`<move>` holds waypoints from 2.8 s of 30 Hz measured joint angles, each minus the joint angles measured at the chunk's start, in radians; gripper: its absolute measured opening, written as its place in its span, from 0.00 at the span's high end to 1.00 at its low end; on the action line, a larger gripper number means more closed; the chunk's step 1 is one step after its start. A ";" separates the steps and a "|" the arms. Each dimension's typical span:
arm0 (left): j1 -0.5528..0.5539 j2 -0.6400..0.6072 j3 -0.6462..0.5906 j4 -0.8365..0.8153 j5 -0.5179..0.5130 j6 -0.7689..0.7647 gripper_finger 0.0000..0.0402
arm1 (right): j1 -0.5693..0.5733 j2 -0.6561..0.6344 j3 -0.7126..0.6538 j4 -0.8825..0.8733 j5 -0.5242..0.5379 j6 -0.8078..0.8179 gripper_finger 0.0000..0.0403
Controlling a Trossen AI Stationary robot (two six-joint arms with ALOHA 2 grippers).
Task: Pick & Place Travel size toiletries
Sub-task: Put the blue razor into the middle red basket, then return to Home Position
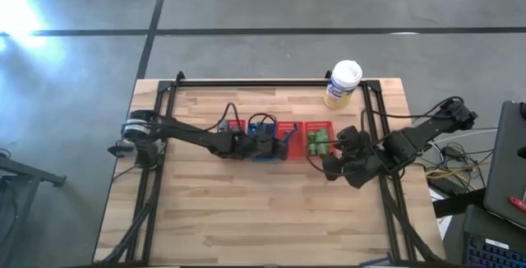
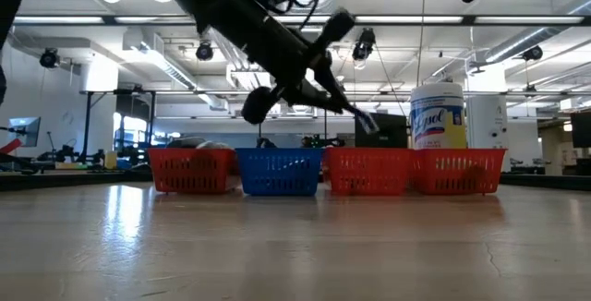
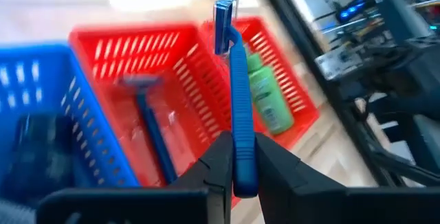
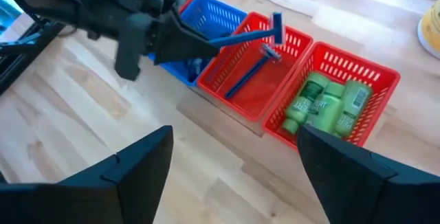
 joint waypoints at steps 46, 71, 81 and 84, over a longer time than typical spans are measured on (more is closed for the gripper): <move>-0.022 -0.496 -0.068 -0.368 0.719 0.815 0.55 | 0.002 0.033 -0.127 0.610 -0.214 -0.293 0.26; -0.226 -1.406 -0.860 0.030 0.663 0.303 0.55 | -0.131 0.094 -0.456 1.606 -0.270 -0.534 0.45; -0.113 -1.705 -1.016 0.036 0.661 0.372 0.55 | -0.377 -0.078 -0.662 1.857 -0.692 -0.654 0.42; -0.082 -1.798 -1.038 0.026 0.663 0.416 0.55 | -0.421 -0.173 -0.755 1.866 -0.712 -0.699 0.40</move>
